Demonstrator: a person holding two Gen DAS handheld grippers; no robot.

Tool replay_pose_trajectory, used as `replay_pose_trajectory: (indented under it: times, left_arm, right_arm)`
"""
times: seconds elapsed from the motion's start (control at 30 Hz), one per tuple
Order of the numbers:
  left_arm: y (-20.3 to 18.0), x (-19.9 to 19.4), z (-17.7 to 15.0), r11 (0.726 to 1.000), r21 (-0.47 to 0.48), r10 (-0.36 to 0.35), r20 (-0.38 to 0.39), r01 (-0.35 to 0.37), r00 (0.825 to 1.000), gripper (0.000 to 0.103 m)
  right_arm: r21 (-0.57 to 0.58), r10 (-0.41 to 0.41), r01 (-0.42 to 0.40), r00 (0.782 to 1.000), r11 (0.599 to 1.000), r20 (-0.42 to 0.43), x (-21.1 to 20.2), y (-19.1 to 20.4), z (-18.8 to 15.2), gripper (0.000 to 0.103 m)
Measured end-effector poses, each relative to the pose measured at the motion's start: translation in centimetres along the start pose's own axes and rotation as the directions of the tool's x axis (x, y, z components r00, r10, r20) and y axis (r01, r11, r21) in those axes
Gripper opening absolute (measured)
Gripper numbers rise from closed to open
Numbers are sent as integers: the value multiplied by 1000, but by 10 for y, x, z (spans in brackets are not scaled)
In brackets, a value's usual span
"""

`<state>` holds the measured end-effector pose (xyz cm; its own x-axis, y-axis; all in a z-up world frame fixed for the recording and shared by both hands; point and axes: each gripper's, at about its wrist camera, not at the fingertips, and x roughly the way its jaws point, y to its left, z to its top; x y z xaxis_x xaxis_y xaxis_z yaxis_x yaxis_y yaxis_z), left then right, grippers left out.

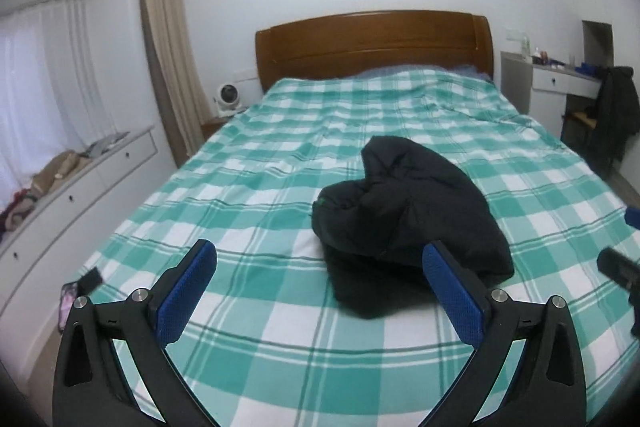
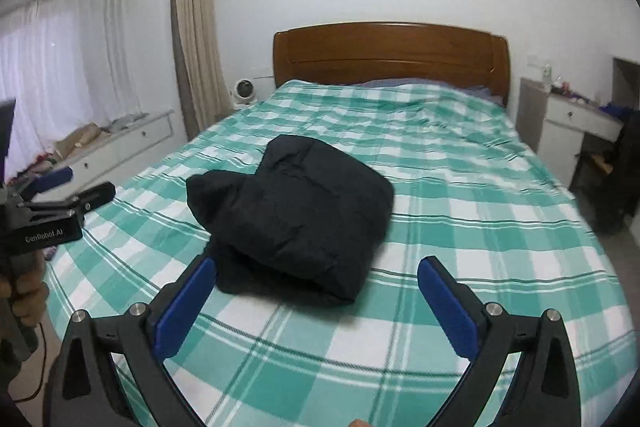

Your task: Fold large clothes

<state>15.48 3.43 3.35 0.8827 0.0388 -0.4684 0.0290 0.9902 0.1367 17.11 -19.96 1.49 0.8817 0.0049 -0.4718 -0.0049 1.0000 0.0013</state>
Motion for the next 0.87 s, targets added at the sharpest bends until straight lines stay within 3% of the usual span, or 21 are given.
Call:
replay_pose_trajectory:
  times: [0.23, 0.6, 0.87]
  left_arm:
    - [-9, -30, -10, 1000, -19, -13, 2, 13, 1000, 102]
    - [-11, -35, -44, 996, -55, -72, -99, 67, 992, 102]
    - [-16, -34, -57, 997, -63, -45, -117, 38, 992, 102]
  right_arm:
    - [-39, -66, 66, 998, 997, -7, -37, 26, -15, 103]
    - [-37, -92, 89, 992, 995, -91, -39, 44, -37, 103]
    - [-49, -88, 83, 990, 995, -107, -39, 51, -42, 103]
